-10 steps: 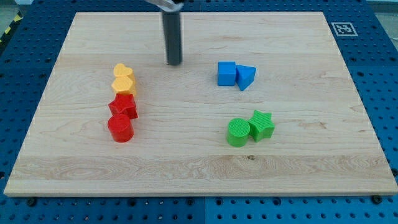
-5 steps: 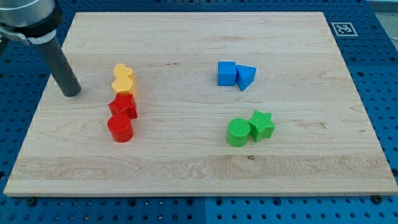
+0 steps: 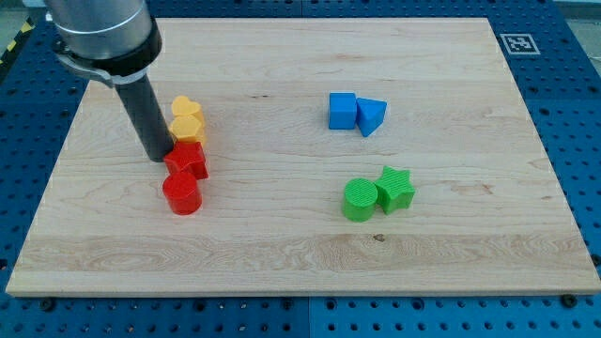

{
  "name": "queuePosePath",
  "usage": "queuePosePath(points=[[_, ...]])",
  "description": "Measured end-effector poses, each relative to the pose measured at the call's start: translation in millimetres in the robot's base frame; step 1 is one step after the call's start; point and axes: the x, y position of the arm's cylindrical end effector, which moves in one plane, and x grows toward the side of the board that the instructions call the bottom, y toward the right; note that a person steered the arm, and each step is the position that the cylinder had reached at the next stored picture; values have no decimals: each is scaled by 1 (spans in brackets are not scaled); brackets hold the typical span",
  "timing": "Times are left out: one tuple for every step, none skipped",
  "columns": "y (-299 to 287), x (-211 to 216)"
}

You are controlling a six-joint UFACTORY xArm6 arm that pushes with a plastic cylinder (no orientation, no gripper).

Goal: Push the red star and yellow hexagon to the right

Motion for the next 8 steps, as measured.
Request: queuePosePath(points=[[15, 0], [17, 0], [17, 0], [23, 0], [36, 0], [51, 0], [74, 0], [99, 0]])
